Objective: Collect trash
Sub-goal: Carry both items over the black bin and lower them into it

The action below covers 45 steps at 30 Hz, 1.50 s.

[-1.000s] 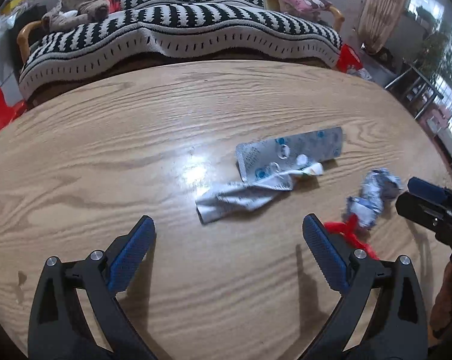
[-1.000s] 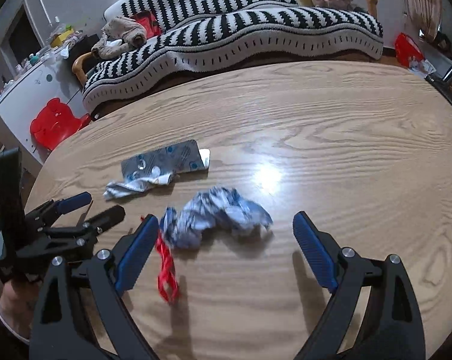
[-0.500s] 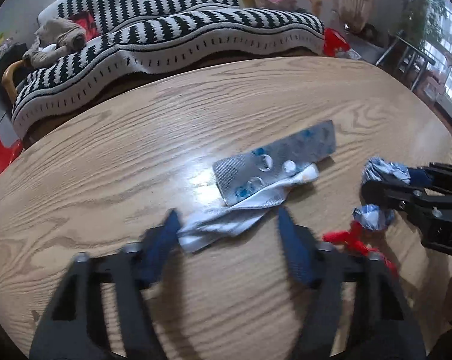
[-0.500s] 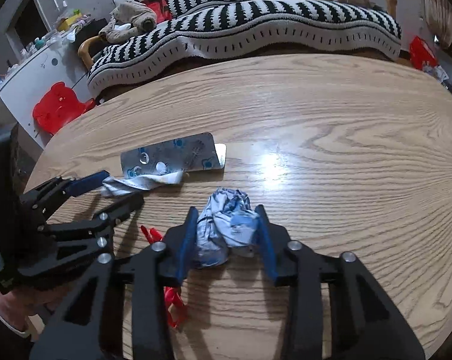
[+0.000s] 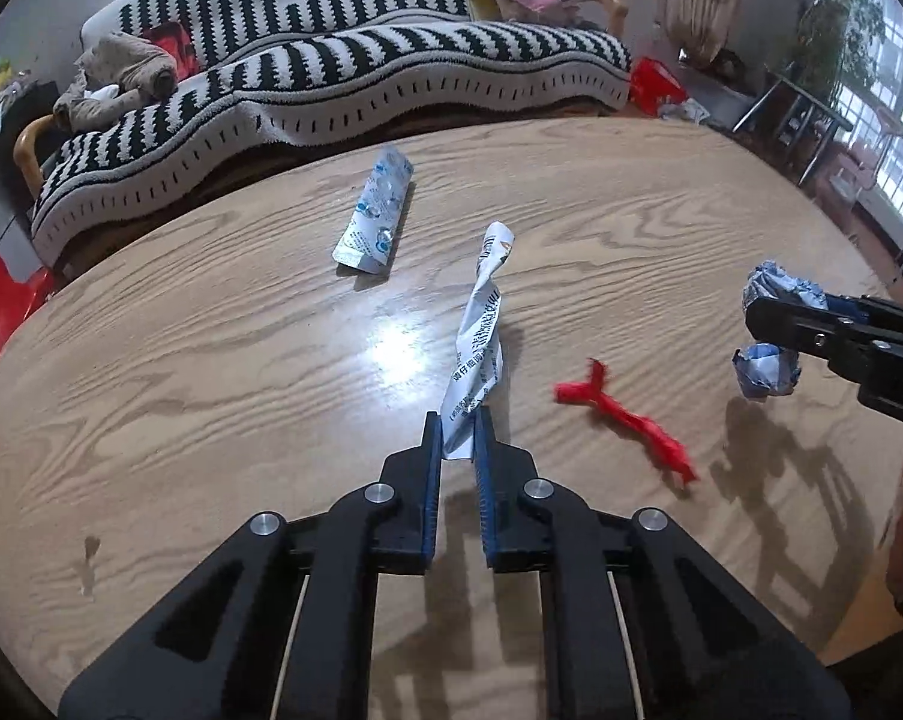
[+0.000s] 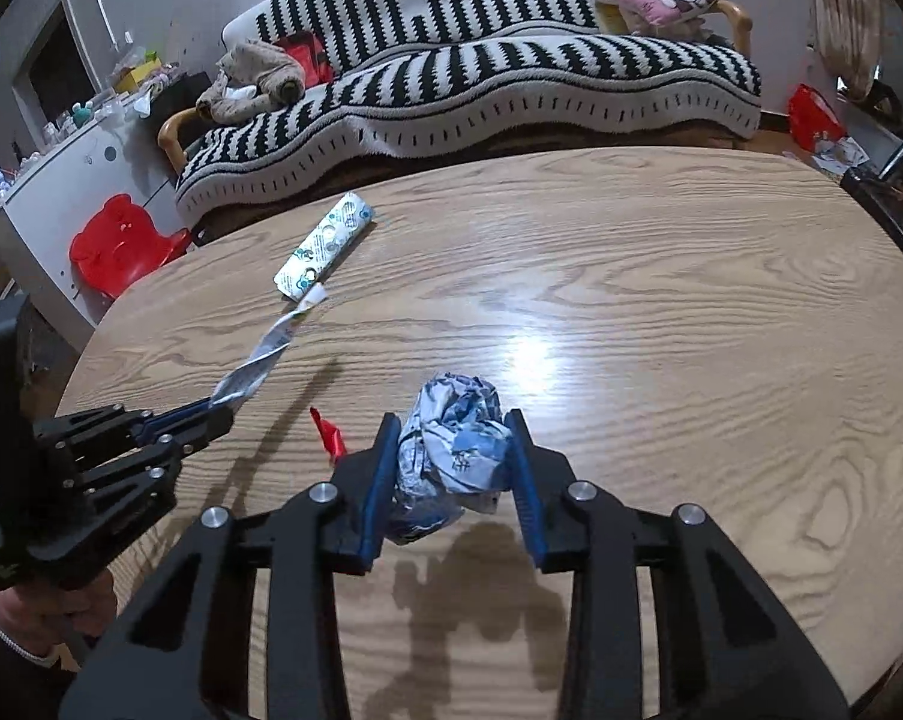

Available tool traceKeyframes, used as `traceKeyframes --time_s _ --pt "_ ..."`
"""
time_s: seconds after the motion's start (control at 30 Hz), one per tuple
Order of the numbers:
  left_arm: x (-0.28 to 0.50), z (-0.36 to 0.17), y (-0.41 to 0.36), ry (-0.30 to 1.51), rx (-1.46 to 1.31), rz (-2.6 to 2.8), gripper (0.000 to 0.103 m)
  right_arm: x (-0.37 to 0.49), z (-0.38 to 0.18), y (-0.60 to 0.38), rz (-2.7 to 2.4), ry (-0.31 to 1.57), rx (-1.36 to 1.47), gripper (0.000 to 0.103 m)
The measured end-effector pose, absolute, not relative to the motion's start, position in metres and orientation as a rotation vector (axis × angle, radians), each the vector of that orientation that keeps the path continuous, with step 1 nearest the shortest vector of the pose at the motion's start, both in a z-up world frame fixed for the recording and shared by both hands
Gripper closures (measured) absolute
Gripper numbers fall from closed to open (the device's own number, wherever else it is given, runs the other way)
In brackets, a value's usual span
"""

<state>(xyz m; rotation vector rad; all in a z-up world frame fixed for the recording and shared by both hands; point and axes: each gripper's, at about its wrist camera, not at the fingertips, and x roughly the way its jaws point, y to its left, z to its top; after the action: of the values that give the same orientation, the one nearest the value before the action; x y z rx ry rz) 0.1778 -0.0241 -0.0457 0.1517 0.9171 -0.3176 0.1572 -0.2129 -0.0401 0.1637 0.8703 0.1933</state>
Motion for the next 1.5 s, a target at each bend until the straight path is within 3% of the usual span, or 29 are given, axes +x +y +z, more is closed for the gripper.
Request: traceKeyframes --time_s 0.6,1.1,1.5 --pt "0.12 -0.014 -0.083 0.87 0.112 -0.371 0.093 0.058 -0.003 -0.315 0.03 0.801 0.142 0.068" --pt "0.052 0.005 -0.246 0.807 0.184 -0.721 0.093 -0.063 -0.002 -0.467 -0.255 0.763 0.266 0.068" --pt "-0.027 -0.032 -0.378 0.875 0.287 -1.013 0.093 -0.164 -0.04 -0.573 -0.517 0.833 0.464 0.067"
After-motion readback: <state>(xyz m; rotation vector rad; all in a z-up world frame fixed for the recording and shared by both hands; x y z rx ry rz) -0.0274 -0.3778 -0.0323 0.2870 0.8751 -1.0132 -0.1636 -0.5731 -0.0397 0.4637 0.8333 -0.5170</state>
